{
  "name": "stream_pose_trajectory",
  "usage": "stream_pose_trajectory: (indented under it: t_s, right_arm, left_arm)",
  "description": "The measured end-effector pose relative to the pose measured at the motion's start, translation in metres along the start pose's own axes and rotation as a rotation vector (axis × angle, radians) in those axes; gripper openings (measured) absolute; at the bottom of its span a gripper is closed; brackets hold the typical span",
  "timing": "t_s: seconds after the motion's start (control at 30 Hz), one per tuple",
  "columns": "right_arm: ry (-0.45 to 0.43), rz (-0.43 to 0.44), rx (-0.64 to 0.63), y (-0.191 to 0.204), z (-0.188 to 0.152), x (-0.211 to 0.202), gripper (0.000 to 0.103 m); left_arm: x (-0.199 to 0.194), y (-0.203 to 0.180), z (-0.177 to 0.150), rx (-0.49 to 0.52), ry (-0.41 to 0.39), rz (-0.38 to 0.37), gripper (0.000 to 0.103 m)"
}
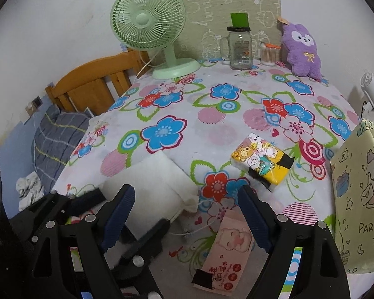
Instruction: Organize soft objects
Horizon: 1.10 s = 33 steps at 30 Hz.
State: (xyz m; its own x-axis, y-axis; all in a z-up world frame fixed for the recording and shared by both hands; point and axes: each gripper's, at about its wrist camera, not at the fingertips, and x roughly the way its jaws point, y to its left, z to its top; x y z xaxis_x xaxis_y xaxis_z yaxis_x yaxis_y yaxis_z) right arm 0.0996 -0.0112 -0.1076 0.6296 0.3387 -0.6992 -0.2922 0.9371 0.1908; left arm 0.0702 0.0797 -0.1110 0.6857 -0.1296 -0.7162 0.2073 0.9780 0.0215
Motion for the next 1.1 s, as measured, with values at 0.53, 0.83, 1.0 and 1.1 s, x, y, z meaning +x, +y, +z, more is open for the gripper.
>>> stream_pose_trajectory:
  t_s: [0.53, 0.83, 1.0, 1.1]
  right_arm:
    - [0.049, 0.04, -0.029, 0.014, -0.01, 0.016, 0.09]
    - [0.107, 0.056, -0.063, 0.024, -0.006, 0.039, 0.091]
    - [0.096, 0.059, -0.089, 0.029, -0.005, 0.047, 0.091]
    - [0.096, 0.067, -0.074, 0.027, -0.003, 0.049, 0.084]
  left_arm:
    - [0.005, 0.015, -0.014, -0.01, 0.027, 0.051, 0.092]
    - [0.018, 0.027, -0.015, -0.017, 0.058, 0.046, 0.091]
    - [0.02, 0.028, -0.014, -0.014, 0.057, 0.02, 0.079]
    - [0.022, 0.029, -0.013, -0.016, 0.057, 0.009, 0.07]
